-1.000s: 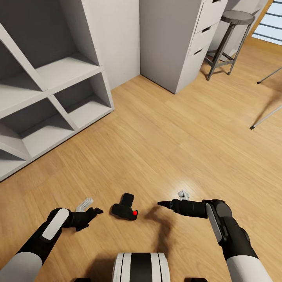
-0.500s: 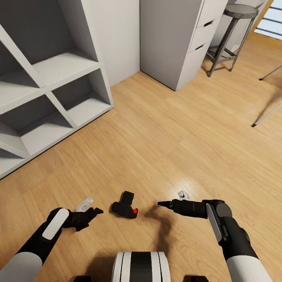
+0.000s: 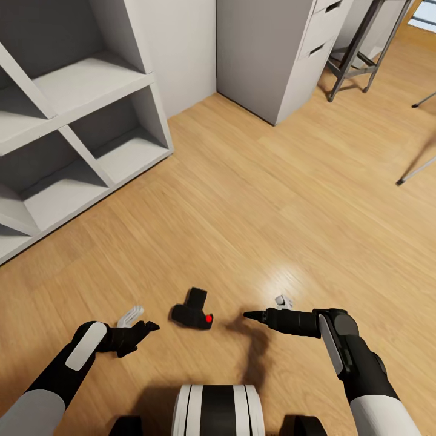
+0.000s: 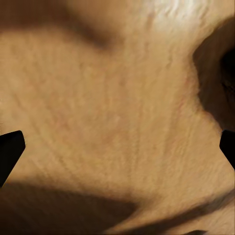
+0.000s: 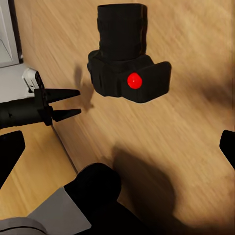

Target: Attach the digital camera to the camera tripod in the bedroom.

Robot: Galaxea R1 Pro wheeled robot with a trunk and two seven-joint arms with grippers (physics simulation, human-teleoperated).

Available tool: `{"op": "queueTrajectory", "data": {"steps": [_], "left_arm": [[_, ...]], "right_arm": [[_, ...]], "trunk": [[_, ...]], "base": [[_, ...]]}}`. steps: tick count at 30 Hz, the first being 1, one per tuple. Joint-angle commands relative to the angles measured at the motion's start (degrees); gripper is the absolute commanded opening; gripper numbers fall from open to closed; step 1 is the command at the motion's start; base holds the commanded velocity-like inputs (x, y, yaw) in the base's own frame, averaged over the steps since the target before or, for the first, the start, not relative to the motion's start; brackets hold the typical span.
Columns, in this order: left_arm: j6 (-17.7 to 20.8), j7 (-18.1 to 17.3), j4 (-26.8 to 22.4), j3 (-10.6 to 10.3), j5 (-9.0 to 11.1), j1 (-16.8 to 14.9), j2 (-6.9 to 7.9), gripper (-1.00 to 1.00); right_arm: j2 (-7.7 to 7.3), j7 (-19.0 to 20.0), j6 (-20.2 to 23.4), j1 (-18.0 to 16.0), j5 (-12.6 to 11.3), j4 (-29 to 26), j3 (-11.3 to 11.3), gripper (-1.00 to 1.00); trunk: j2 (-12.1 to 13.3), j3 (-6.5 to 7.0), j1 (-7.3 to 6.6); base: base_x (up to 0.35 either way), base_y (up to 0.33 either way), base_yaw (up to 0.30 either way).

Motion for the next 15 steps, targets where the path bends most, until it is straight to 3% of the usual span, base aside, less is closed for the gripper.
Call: {"op": "queueTrajectory", "data": {"steps": [1,15], "left_arm": [[0.0,0.5,-0.1,-0.2,0.6,0.0,0.06,1.0],[0.4,0.5,-0.5,-0.3,0.7,0.0,0.05,1.0]], "right_arm": [[0.0,-0.2,0.5,0.0,-0.5,0.0,0.0,1.0],[0.0,-0.2,0.5,0.0,-0.5,0.0,0.0,1.0]], "trunk": [[0.0,-0.26,0.01],[0.0,-0.26,0.01]], "base": [[0.0,0.0,0.0],[0.0,0.0,0.0]]}}
